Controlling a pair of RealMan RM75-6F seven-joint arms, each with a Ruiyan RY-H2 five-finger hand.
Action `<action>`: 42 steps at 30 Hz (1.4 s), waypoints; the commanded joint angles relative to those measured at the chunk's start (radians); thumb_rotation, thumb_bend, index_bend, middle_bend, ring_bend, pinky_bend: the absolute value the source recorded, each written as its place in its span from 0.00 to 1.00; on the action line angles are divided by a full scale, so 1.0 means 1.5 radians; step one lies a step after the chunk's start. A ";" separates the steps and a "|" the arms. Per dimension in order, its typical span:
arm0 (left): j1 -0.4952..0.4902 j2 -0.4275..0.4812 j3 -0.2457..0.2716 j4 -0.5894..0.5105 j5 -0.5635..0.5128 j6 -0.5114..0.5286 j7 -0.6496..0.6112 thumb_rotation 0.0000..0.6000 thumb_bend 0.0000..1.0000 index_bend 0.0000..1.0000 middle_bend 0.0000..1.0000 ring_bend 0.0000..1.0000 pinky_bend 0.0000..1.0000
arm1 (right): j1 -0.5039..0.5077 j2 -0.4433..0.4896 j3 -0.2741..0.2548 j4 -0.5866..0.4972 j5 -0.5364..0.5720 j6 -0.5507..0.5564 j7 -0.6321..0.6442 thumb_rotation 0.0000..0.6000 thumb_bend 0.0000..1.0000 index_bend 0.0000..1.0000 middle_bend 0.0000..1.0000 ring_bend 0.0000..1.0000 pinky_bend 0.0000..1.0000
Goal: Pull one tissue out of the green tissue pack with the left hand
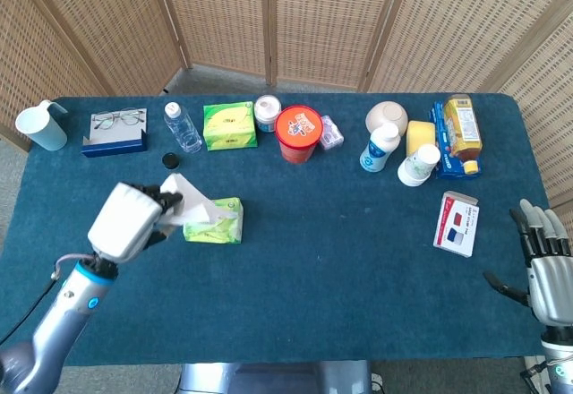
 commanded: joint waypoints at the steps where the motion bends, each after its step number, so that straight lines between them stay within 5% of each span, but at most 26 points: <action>1: 0.044 0.025 0.076 0.010 0.074 -0.003 -0.044 1.00 0.63 0.72 0.78 0.72 0.88 | 0.000 -0.001 -0.001 0.000 -0.001 -0.001 -0.002 1.00 0.00 0.00 0.00 0.00 0.00; 9: 0.095 -0.019 0.176 0.170 0.152 -0.027 -0.106 1.00 0.62 0.71 0.77 0.69 0.88 | 0.002 -0.004 -0.003 0.000 0.000 -0.007 -0.011 1.00 0.00 0.00 0.00 0.00 0.00; 12: 0.107 -0.027 0.199 0.216 0.155 -0.044 -0.127 1.00 0.60 0.63 0.68 0.62 0.82 | 0.002 -0.005 -0.003 0.000 0.000 -0.008 -0.015 1.00 0.00 0.00 0.00 0.00 0.00; 17: 0.118 -0.011 0.252 0.239 0.139 -0.107 -0.192 1.00 0.48 0.37 0.37 0.31 0.52 | 0.005 -0.008 -0.007 0.000 -0.001 -0.016 -0.026 1.00 0.00 0.00 0.00 0.00 0.00; 19: 0.127 0.004 0.267 0.231 0.124 -0.125 -0.186 1.00 0.29 0.17 0.13 0.08 0.17 | 0.005 -0.009 -0.008 -0.002 -0.003 -0.017 -0.031 1.00 0.00 0.00 0.00 0.00 0.00; 21: 0.152 0.008 0.261 0.227 0.117 -0.093 -0.154 1.00 0.09 0.03 0.01 0.00 0.01 | 0.004 -0.009 -0.009 -0.004 -0.003 -0.016 -0.034 1.00 0.00 0.00 0.00 0.00 0.00; 23: 0.173 0.007 0.252 0.226 0.114 -0.057 -0.131 0.99 0.00 0.00 0.00 0.00 0.00 | 0.004 -0.009 -0.009 -0.005 -0.003 -0.016 -0.036 1.00 0.00 0.00 0.00 0.00 0.00; 26: 0.234 0.012 0.211 0.209 0.087 0.059 -0.058 0.86 0.00 0.00 0.00 0.00 0.00 | 0.004 -0.009 -0.010 -0.006 -0.004 -0.017 -0.039 1.00 0.00 0.00 0.00 0.00 0.00; 29: 0.256 0.029 0.188 0.161 0.060 0.096 -0.063 0.79 0.00 0.00 0.00 0.00 0.00 | 0.005 -0.010 -0.013 -0.007 -0.007 -0.019 -0.043 1.00 0.00 0.00 0.00 0.00 0.00; 37: 0.274 0.079 0.145 0.122 0.013 0.126 -0.161 0.80 0.00 0.00 0.00 0.00 0.00 | 0.004 -0.009 -0.012 -0.010 -0.006 -0.017 -0.043 1.00 0.00 0.00 0.00 0.00 0.00; 42: 0.283 0.091 0.125 0.128 -0.006 0.135 -0.197 0.90 0.00 0.00 0.00 0.00 0.00 | 0.004 -0.008 -0.012 -0.009 -0.005 -0.019 -0.041 1.00 0.00 0.00 0.00 0.00 0.00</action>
